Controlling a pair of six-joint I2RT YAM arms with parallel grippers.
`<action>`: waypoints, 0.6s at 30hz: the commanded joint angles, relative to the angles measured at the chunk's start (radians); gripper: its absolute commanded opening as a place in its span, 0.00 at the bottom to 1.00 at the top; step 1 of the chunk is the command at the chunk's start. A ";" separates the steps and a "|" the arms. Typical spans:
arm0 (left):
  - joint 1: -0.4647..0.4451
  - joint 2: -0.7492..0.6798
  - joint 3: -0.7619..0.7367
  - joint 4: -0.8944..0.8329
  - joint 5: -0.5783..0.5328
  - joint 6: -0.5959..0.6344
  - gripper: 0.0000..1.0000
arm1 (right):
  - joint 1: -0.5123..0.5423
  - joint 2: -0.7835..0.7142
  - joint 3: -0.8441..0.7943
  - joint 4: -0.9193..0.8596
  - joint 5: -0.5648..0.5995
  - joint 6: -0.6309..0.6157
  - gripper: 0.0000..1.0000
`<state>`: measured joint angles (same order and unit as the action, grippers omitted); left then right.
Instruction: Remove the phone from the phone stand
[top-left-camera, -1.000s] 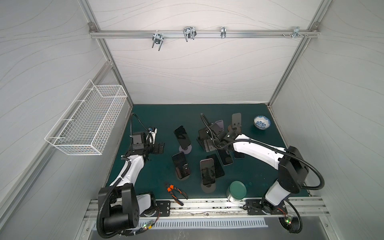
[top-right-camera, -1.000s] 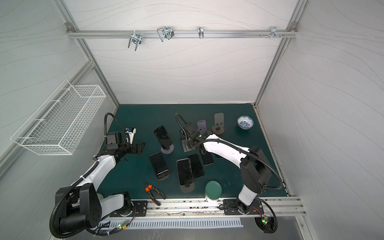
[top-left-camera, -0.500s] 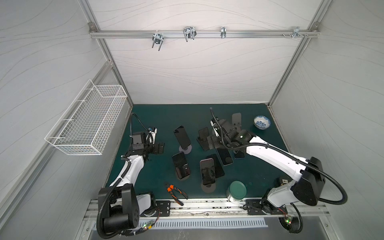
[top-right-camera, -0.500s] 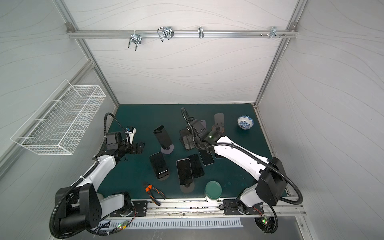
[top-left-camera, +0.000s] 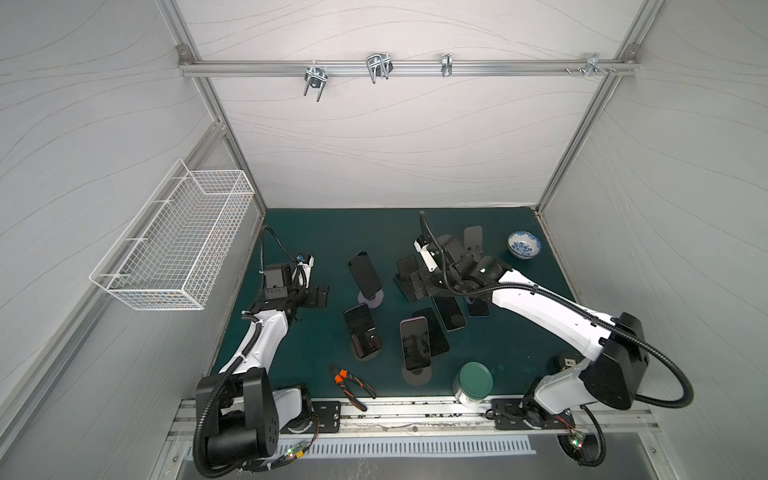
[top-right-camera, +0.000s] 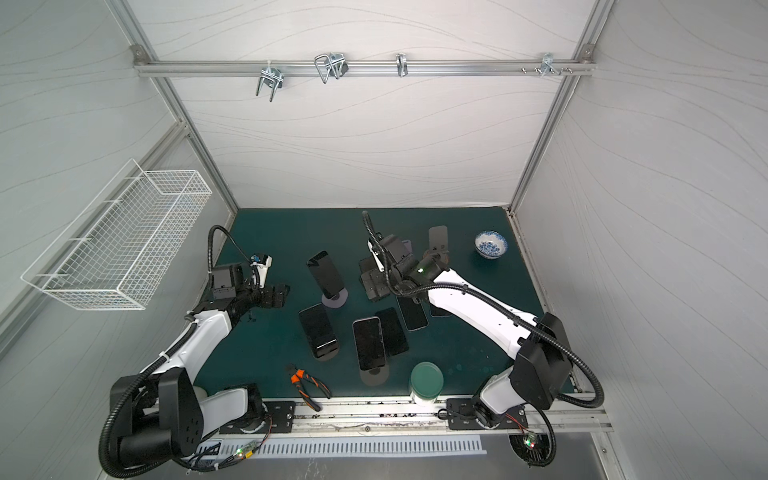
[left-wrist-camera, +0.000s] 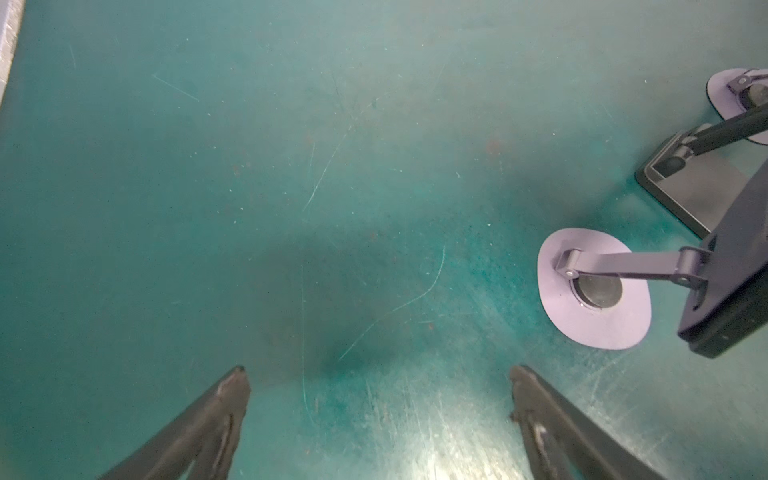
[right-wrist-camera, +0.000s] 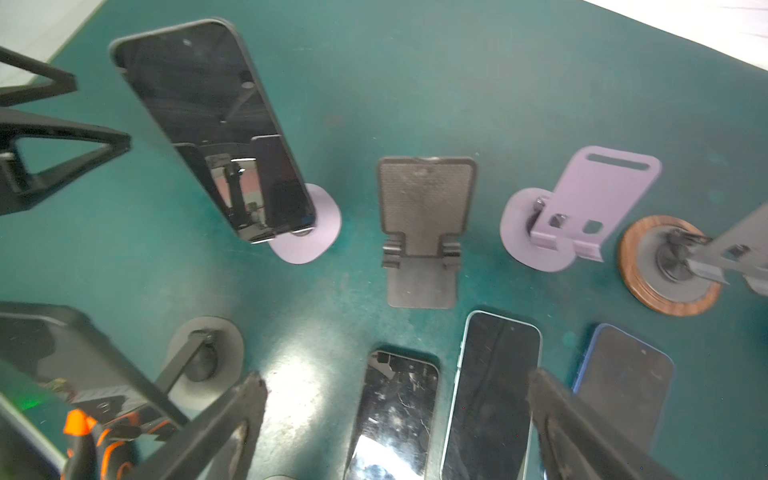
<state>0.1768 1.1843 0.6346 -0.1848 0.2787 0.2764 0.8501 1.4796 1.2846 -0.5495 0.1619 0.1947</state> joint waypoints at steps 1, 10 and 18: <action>0.007 -0.018 0.081 -0.032 0.031 0.015 1.00 | -0.006 0.013 0.029 0.043 -0.111 -0.051 0.99; 0.007 -0.024 0.211 -0.187 0.119 0.035 1.00 | -0.006 0.124 0.112 0.146 -0.291 -0.076 0.99; 0.006 -0.049 0.248 -0.254 0.113 0.024 1.00 | 0.009 0.246 0.229 0.200 -0.329 -0.082 0.99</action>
<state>0.1768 1.1572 0.8433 -0.4015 0.3756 0.2878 0.8501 1.6939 1.4651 -0.3885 -0.1337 0.1390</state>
